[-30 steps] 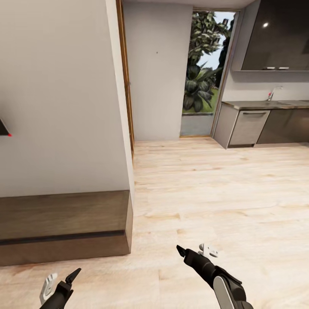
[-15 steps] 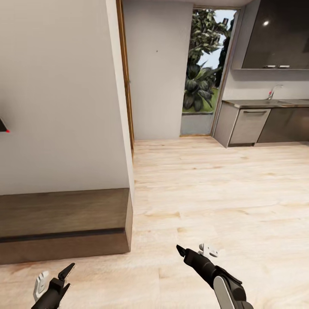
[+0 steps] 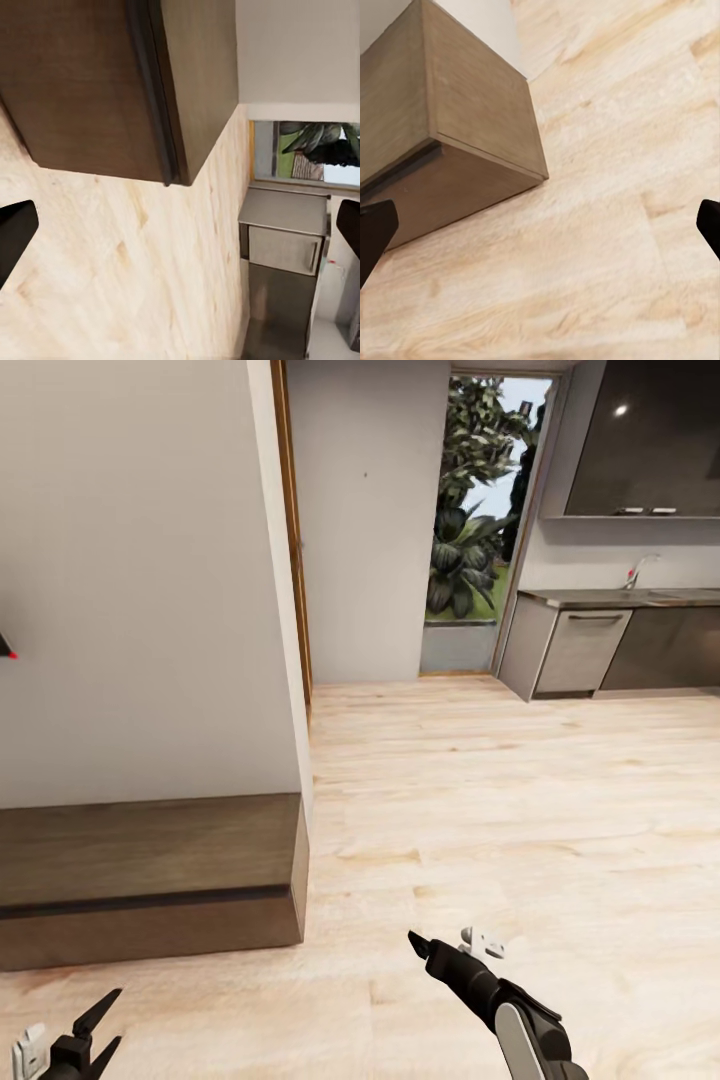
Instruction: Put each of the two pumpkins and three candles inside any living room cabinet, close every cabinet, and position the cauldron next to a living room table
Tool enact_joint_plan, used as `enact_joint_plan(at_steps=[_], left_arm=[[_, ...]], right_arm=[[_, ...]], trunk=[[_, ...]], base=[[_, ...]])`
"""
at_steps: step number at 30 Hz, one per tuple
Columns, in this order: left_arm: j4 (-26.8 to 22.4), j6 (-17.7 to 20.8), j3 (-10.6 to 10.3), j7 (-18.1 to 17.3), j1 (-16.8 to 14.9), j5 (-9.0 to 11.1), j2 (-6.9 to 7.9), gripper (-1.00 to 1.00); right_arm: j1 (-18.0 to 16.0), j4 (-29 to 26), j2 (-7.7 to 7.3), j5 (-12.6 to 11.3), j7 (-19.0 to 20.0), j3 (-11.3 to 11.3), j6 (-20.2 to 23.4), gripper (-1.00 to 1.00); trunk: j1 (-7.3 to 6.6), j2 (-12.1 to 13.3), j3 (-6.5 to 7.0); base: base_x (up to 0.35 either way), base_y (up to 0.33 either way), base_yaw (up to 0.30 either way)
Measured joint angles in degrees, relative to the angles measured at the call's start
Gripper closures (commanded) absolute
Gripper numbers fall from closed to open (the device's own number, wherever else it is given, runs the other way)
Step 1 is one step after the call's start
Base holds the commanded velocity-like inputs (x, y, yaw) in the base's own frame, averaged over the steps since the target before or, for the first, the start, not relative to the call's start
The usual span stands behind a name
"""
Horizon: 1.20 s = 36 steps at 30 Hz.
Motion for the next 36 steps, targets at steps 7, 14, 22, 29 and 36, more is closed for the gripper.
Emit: enact_joint_plan(at_steps=[7, 14, 22, 29, 36], left_arm=[[0.31, -3.34, -4.29, -0.07, -0.02, -0.52, -0.5, -1.0], [-3.28, -7.22, -8.23, 0.94, -0.21, -0.53, -6.08, -1.0], [-6.36, -13.19, -15.3, 9.19, -0.94, -0.63, -9.95, -1.0], [-6.48, -13.36, -15.68, 9.79, -1.19, -0.09, -9.59, -1.0], [-6.25, -9.29, -15.49, 9.71, -4.1, 1.45, -8.22, -1.0]], right_arm=[[0.0, -0.13, -0.27, 0.26, 0.13, 0.32, 0.01, -1.0], [-0.02, 0.05, -0.26, 0.34, 0.13, 0.24, 0.03, -1.0], [-3.95, -5.91, 0.42, 0.74, -0.42, 0.46, 13.25, -1.0], [-4.65, -6.5, 1.84, 0.77, -0.87, 8.68, 13.9, -1.0], [-7.61, -8.24, 3.11, 1.24, -5.16, 10.34, 13.64, -1.0]], trunk=[[1.54, -2.81, -1.26], [3.08, -5.62, -2.51], [4.83, -8.83, -3.95], [6.37, -11.63, -5.21], [7.91, -14.44, -6.46]], base=[[0.0, 0.0, 0.0], [0.0, 0.0, 0.0], [0.0, 0.0, 0.0], [0.0, 0.0, 0.0], [0.0, 0.0, 0.0]])
